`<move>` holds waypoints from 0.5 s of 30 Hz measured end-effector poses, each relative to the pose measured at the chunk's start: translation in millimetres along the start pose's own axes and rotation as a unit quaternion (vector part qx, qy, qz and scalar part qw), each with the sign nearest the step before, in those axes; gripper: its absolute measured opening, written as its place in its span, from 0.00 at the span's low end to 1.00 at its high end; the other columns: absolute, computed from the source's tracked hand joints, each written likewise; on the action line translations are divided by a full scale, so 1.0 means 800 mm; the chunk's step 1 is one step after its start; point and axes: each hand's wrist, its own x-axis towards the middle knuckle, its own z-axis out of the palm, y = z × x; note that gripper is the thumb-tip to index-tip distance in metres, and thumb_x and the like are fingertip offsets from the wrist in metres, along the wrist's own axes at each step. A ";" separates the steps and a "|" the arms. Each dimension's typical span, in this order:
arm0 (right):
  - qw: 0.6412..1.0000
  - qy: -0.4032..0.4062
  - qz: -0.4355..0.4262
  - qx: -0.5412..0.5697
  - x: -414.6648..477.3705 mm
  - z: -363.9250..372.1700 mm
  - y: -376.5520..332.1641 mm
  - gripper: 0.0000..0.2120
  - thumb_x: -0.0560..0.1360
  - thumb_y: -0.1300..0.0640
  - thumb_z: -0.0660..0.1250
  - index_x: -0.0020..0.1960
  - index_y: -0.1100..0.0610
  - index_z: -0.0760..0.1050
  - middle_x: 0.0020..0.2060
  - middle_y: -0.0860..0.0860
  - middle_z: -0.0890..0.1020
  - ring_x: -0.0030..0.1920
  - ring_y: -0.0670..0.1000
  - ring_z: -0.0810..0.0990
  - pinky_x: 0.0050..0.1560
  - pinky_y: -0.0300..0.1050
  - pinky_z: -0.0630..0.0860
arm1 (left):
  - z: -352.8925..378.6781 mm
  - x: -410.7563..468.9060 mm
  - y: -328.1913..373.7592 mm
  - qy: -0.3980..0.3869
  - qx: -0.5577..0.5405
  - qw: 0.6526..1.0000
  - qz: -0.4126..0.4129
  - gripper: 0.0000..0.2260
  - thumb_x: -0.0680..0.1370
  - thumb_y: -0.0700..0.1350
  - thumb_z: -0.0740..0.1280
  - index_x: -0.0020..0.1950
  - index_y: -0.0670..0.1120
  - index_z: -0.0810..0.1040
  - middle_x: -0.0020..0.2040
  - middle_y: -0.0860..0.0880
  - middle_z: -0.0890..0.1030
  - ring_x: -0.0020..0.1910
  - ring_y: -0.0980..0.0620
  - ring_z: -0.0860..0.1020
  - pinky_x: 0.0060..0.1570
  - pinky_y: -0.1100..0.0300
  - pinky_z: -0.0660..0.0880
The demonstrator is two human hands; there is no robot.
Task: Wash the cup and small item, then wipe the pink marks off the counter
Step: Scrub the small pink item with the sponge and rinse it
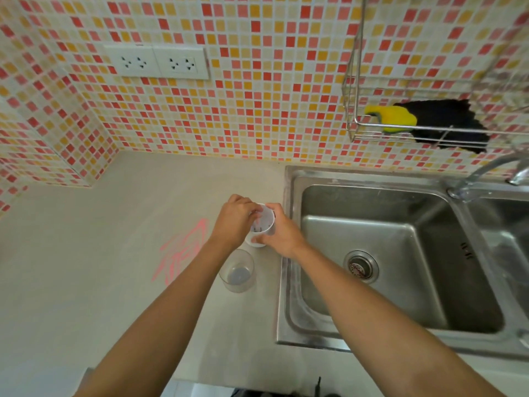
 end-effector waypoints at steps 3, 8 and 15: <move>1.000 0.008 0.000 -0.012 -0.002 0.001 -0.004 0.42 0.62 0.45 0.79 0.67 0.42 0.58 0.61 0.48 0.76 0.58 0.53 0.76 0.59 0.54 0.75 | -0.001 -0.003 0.003 0.012 0.005 1.000 0.012 0.08 0.79 0.40 0.65 0.52 0.41 0.83 0.47 0.42 0.84 0.49 0.41 0.76 0.50 0.52 0.73; 1.000 0.012 0.003 -0.026 -0.006 0.000 -0.004 0.41 0.63 0.45 0.78 0.68 0.44 0.58 0.62 0.49 0.76 0.59 0.55 0.76 0.59 0.52 0.75 | 0.003 -0.006 0.008 0.018 0.013 1.000 0.011 0.06 0.77 0.36 0.67 0.49 0.38 0.84 0.45 0.40 0.84 0.48 0.39 0.77 0.49 0.53 0.73; 0.999 -0.017 0.016 -0.043 -0.014 -0.010 -0.011 0.52 0.65 0.51 0.78 0.76 0.47 0.46 0.72 0.52 0.65 0.70 0.57 0.67 0.67 0.55 0.67 | -0.038 0.027 0.013 0.073 -0.022 0.997 -0.010 0.07 0.78 0.40 0.67 0.51 0.41 0.83 0.48 0.43 0.84 0.48 0.43 0.77 0.48 0.59 0.69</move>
